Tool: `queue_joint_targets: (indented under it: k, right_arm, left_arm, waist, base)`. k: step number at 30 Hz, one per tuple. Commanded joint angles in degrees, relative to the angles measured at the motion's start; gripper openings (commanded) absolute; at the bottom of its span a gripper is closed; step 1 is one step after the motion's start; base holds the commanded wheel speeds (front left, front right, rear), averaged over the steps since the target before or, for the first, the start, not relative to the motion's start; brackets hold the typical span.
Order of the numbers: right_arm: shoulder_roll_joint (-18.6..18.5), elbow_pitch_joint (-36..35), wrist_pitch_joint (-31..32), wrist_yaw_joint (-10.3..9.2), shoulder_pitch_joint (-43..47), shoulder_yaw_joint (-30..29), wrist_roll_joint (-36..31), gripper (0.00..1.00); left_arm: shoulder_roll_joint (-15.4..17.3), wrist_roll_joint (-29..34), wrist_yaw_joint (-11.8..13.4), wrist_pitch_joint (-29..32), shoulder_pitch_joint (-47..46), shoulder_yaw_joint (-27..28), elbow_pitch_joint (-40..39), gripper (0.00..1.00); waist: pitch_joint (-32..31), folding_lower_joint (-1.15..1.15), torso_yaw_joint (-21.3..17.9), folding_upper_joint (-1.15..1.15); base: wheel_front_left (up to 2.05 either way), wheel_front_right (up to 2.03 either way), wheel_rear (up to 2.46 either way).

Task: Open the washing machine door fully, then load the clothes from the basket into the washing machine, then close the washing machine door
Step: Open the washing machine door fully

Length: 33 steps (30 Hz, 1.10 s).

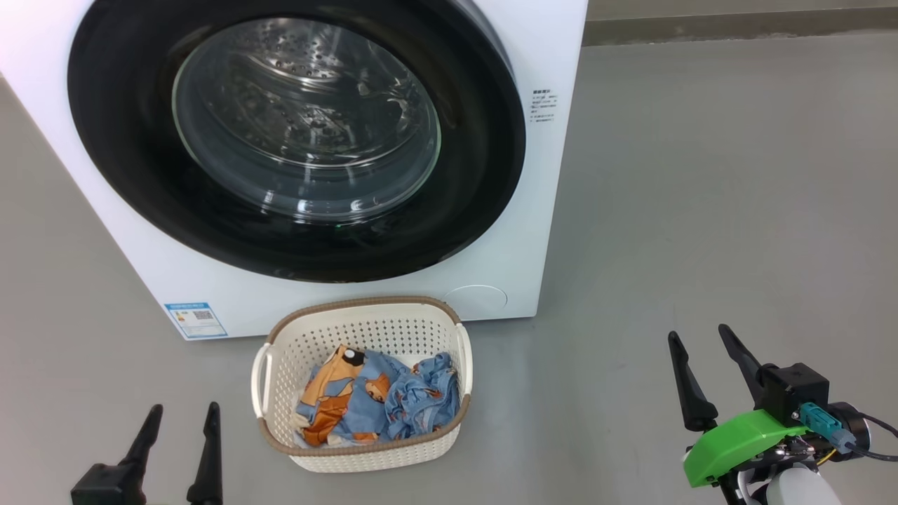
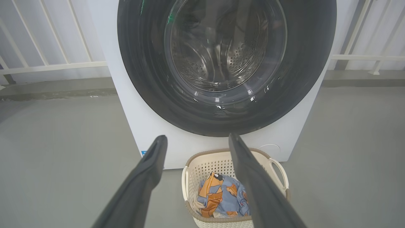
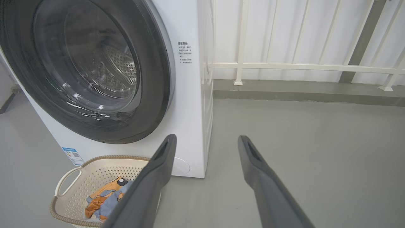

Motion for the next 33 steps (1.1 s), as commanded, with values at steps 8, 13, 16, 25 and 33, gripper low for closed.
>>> queue_joint_targets:
  k: [8, 13, 16, 25, 33]
  right_arm:
    - [0.17, -1.37, -0.69, 0.09, -1.89, 1.08, -0.11, 1.00]
    - [0.02, -1.37, -0.69, 0.09, -1.86, 1.15, 0.12, 1.00]
    - [0.04, -1.39, -0.69, 0.09, -1.75, 1.20, 0.15, 1.00]
    - [0.17, -1.79, -0.69, 0.09, -1.66, 0.97, 0.52, 1.00]
    - [0.28, -1.95, -0.69, 0.09, -2.19, 0.46, 0.63, 1.00]
  left_arm:
    - [0.59, 0.08, -0.25, -0.59, -1.90, 1.88, -1.84, 1.00]
    - [0.51, 0.12, -0.30, -0.59, -1.33, 1.85, -2.17, 1.00]
    - [0.42, 0.05, -0.32, -0.59, -1.16, 1.84, -2.67, 1.00]
    - [0.08, 0.25, -0.36, -0.59, -0.49, 1.66, -3.92, 1.00]
    - [-0.28, 0.69, -0.37, -0.59, 0.01, 1.37, -5.37, 1.00]
  waist:
    - [0.10, 0.00, 0.15, 0.00]
    - [0.03, 0.00, 0.19, 0.00]
    - [0.00, 0.00, 0.24, 0.00]
    - [0.26, 0.00, 0.59, 0.00]
    - [0.69, 0.00, 1.18, 0.00]
  base:
    - [0.08, 0.08, -0.15]
    - [0.00, 0.00, 0.00]
    - [0.00, 0.00, 0.00]
    - [0.00, 0.00, 0.00]
    - [0.00, 0.00, 0.00]
